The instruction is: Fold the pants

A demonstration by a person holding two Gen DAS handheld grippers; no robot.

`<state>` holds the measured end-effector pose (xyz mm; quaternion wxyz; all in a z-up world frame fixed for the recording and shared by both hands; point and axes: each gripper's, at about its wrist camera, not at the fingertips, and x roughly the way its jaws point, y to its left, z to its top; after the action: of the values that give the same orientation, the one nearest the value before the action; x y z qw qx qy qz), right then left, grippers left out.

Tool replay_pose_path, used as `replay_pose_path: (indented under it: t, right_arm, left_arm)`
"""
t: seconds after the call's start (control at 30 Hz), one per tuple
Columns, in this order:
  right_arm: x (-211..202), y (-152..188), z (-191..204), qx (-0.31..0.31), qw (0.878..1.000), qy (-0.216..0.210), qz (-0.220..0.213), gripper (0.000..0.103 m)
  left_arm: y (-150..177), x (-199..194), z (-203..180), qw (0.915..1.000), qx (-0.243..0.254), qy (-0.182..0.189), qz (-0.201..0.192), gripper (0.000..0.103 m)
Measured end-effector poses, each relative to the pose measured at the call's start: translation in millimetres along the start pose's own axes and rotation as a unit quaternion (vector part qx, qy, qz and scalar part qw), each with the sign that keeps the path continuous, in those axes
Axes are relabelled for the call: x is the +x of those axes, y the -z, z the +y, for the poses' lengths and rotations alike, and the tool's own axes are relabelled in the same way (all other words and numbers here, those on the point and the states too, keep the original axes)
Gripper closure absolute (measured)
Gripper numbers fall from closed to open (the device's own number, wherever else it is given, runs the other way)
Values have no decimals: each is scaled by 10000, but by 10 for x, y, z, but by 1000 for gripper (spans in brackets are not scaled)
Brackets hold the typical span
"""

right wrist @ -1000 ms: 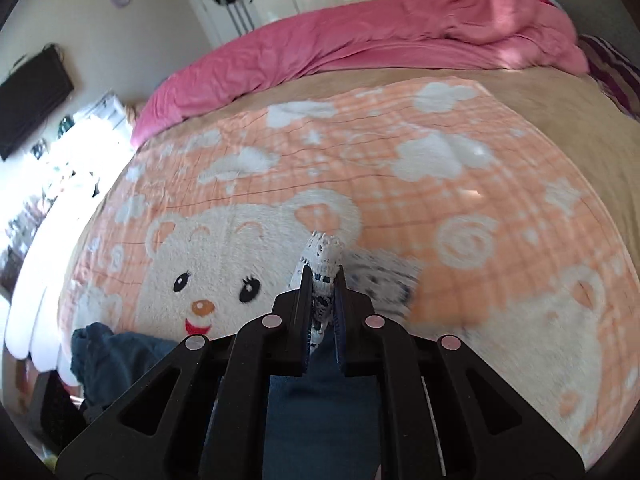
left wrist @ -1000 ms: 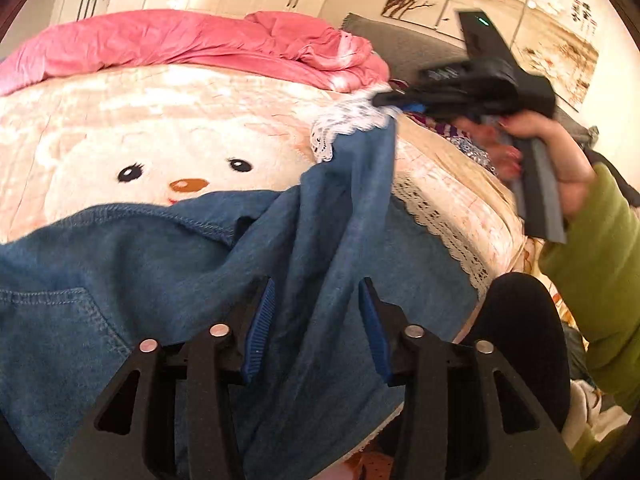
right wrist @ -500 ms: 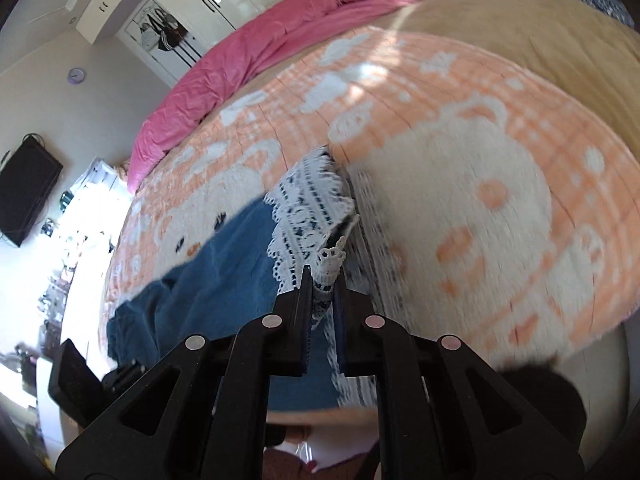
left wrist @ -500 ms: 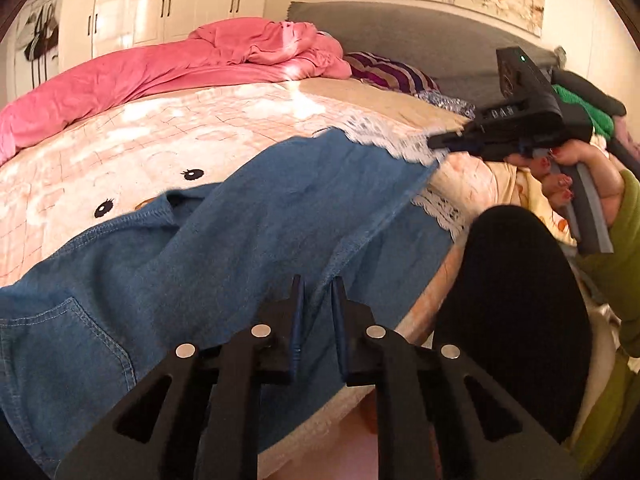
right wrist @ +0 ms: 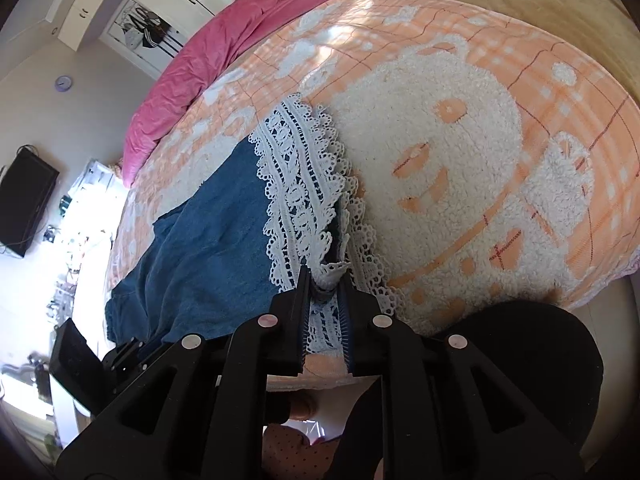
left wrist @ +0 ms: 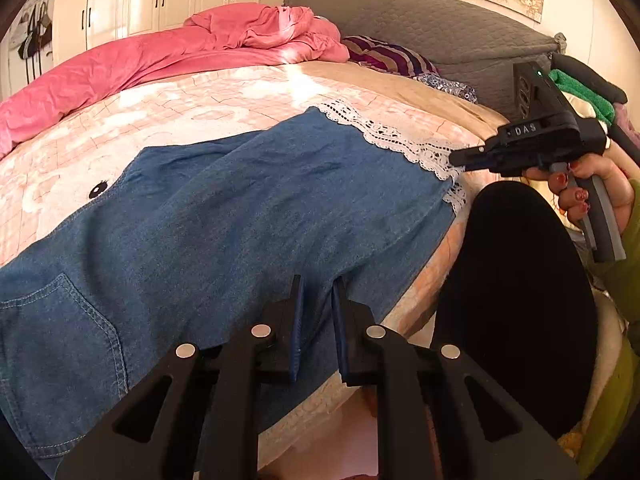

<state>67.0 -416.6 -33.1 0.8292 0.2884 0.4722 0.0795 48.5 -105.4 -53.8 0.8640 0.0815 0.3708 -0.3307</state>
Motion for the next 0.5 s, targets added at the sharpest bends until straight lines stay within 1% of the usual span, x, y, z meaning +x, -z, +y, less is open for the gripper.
replay_pose_path:
  t: [0.03, 0.13, 0.33, 0.37, 0.43, 0.5]
  right_arm:
    - [-4, 9, 7, -50, 10000, 20, 3, 96]
    - [-40, 36, 12, -180, 9998, 48, 43, 96]
    - [-41, 134, -45, -55, 9997, 150, 170, 96]
    - [-33, 133, -55, -28, 9997, 162, 181, 94]
    - [-34, 144, -63, -17, 9996, 222, 173, 94]
    - [-82, 150, -42, -33, 9995, 301, 120, 90]
  left_arm:
    - [-4, -10, -5, 10000, 24, -4, 0, 92]
    - [8, -48, -16, 10000, 55, -70, 15, 92]
    - [51, -122, 49, 10000, -21, -72, 7, 92]
    - [57, -115, 58, 10000, -29, -70, 29, 92]
    - [52, -105, 52, 9999, -26, -93, 41, 92]
    - [40, -101, 21, 9999, 50, -103, 34, 92]
